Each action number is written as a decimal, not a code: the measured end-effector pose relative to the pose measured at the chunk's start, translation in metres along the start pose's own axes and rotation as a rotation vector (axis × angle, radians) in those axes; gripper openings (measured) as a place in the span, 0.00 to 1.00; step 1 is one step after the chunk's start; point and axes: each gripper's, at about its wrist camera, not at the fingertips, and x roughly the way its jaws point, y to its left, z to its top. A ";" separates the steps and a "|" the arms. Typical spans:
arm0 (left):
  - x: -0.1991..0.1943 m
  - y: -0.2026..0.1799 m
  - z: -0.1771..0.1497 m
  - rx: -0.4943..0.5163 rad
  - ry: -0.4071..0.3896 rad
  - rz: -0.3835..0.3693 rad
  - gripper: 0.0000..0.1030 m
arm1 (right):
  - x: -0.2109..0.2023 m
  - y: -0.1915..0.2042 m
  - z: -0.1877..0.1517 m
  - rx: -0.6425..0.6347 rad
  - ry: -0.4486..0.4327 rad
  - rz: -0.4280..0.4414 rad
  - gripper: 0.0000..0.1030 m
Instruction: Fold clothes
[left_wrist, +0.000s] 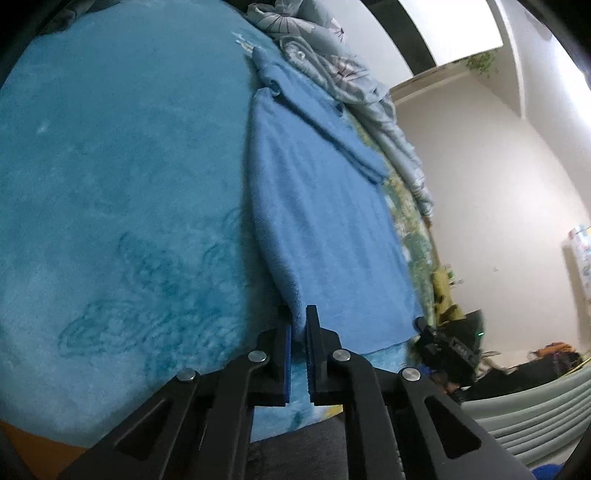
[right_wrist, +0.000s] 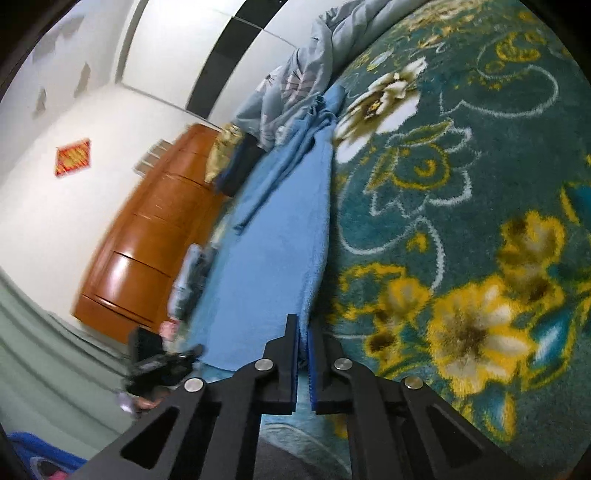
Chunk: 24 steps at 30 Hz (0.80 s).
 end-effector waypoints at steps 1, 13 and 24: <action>-0.002 0.000 0.004 -0.007 -0.012 -0.027 0.06 | -0.003 -0.003 0.003 0.017 -0.012 0.034 0.04; -0.014 -0.021 0.108 0.000 -0.168 -0.142 0.05 | 0.029 0.034 0.098 0.041 -0.098 0.204 0.04; 0.044 -0.024 0.248 -0.037 -0.161 0.010 0.05 | 0.118 0.056 0.237 0.033 -0.086 -0.019 0.04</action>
